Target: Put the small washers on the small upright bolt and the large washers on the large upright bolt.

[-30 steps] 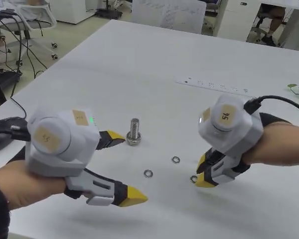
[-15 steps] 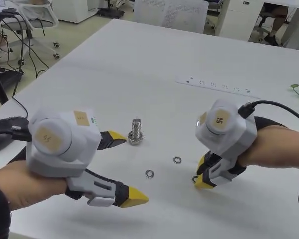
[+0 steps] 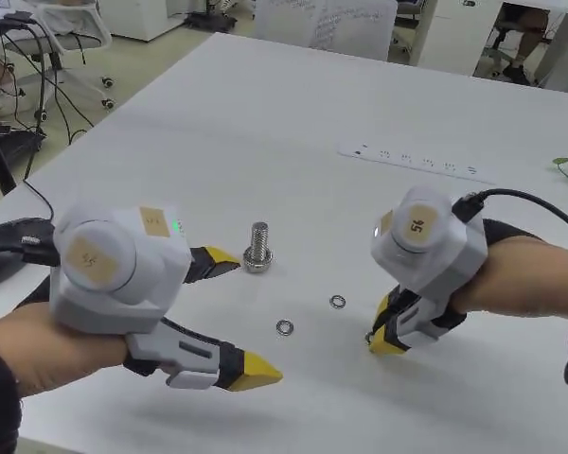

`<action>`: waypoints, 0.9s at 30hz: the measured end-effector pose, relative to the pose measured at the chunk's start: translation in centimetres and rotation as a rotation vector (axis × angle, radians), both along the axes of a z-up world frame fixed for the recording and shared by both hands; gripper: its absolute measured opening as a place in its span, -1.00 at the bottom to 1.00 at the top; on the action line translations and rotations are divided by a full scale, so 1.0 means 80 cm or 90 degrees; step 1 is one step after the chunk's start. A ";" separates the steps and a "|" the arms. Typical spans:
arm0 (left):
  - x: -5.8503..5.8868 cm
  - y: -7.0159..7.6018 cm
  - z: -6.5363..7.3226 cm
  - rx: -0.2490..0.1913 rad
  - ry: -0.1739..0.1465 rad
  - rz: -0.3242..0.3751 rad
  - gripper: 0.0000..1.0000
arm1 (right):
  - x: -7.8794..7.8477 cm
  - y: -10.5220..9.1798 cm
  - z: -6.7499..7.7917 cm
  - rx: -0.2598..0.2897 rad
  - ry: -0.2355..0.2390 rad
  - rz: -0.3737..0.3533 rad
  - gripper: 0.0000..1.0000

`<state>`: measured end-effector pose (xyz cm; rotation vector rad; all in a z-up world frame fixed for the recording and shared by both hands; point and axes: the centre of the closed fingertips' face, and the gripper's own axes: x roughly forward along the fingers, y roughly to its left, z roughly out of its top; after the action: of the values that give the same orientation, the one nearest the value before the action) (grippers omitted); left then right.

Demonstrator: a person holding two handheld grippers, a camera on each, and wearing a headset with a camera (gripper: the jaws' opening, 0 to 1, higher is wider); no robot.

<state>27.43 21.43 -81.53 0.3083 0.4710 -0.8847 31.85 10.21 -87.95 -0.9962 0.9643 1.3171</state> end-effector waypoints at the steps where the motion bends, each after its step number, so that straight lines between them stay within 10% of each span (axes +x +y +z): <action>1: 0.000 0.000 0.000 0.000 0.000 0.000 0.53 | 0.000 0.000 0.000 -0.001 -0.001 0.001 -0.71; 14: -0.005 0.000 0.002 -0.002 -0.001 0.000 0.53 | -0.007 0.002 0.002 -0.003 0.000 -0.005 -0.73; 27: -0.008 -0.001 0.003 -0.003 -0.001 -0.002 0.53 | -0.015 -0.001 0.043 0.025 -0.007 -0.014 -0.73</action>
<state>26.76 21.33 -81.32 0.3060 0.4669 -0.8879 30.61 10.16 -84.53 -0.9597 0.9345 1.3060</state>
